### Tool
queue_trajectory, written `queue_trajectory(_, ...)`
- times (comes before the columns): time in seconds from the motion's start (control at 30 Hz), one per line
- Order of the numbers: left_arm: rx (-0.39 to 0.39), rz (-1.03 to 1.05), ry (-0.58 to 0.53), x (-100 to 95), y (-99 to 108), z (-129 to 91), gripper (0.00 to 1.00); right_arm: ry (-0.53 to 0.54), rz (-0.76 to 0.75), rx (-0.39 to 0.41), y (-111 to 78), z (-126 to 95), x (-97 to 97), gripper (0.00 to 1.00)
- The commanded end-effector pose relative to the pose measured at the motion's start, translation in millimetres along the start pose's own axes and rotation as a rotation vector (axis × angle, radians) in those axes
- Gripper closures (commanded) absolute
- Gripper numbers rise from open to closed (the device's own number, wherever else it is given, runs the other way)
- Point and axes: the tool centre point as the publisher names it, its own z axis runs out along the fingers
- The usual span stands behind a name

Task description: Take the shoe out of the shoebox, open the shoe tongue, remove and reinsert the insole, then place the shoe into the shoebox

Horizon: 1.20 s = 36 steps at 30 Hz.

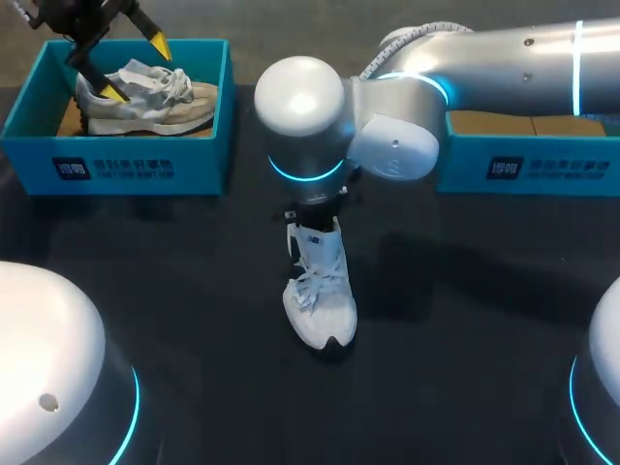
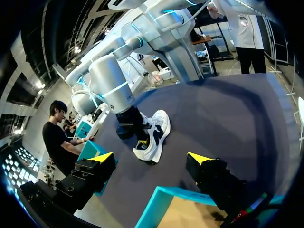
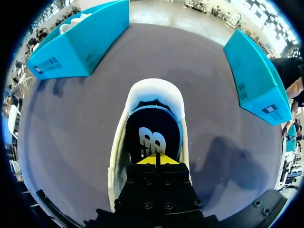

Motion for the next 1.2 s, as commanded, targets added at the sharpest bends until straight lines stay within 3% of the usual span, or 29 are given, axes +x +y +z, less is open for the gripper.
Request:
queue_trajectory(0.03, -0.002, 0.000, 0.003, 0.1, -1, 0, 0.00, 0.004, -0.001, 0.007, 2.6, 5, 2.9, 1.00)
queue_trajectory(0.3, -0.002, 0.000, 0.003, 0.1, -1, 0, 0.00, -0.004, -0.012, -0.051, 17.0, -16, 5.8, 1.00)
queue_trajectory(0.5, -0.002, 0.000, 0.003, 0.1, -1, 0, 0.00, 0.004, -0.013, -0.046, 29.2, -4, 8.9, 1.00)
queue_trajectory(0.77, -0.002, 0.000, 0.003, 0.1, -1, 0, 0.00, 0.012, -0.010, -0.010, 27.8, 14, 8.4, 1.00)
queue_trajectory(1.2, -0.002, 0.000, 0.003, 0.1, -1, 0, 0.00, -0.012, -0.027, -0.050, 38.8, -1, 12.2, 1.00)
